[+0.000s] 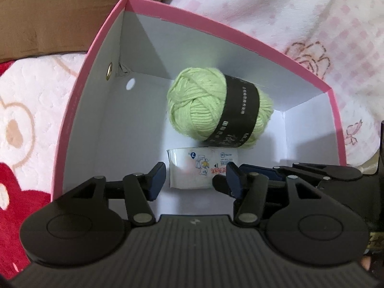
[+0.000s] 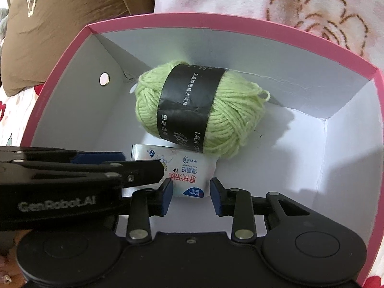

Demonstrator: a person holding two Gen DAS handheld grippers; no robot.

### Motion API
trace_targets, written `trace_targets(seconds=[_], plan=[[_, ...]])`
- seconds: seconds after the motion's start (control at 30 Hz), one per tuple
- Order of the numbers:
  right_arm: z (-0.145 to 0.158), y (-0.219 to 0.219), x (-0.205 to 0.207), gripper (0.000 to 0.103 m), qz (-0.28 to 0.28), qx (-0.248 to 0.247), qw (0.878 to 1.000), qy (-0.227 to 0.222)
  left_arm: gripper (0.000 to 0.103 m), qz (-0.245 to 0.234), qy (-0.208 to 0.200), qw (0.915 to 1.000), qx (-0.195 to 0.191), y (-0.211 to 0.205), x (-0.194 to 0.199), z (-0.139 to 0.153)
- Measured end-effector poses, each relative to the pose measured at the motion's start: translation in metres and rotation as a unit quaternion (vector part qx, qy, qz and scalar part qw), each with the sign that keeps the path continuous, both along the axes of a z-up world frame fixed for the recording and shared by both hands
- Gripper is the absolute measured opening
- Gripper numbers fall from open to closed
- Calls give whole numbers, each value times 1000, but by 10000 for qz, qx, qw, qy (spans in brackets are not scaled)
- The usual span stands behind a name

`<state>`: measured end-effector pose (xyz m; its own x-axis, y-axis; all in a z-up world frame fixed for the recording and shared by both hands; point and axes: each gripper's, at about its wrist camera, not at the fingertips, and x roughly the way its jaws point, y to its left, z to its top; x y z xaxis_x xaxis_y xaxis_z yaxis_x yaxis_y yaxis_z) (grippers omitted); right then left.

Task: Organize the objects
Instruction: 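Lower the wet-wipe pack beside the yarn ball and open the left gripper, then raise the left tool out of the pink box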

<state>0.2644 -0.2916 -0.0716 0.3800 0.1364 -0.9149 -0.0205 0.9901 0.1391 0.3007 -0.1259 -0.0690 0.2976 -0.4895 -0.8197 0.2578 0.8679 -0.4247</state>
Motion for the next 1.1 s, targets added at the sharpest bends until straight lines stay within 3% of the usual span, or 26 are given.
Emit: trace_targets(seconds=[0.33,0.73,1.1], plan=[[28,-7,-36,39,209,139,9986,-467,54,-176,-296,9993,162,11,-15,37],[82,0,-96,40,461,184,9913,-1222,54,-542,-455,9972,256,20,-66,94],[113,-1,-141,41,302,75,9885,-1479,55,-684,-579,9954,334,37,-113,139]])
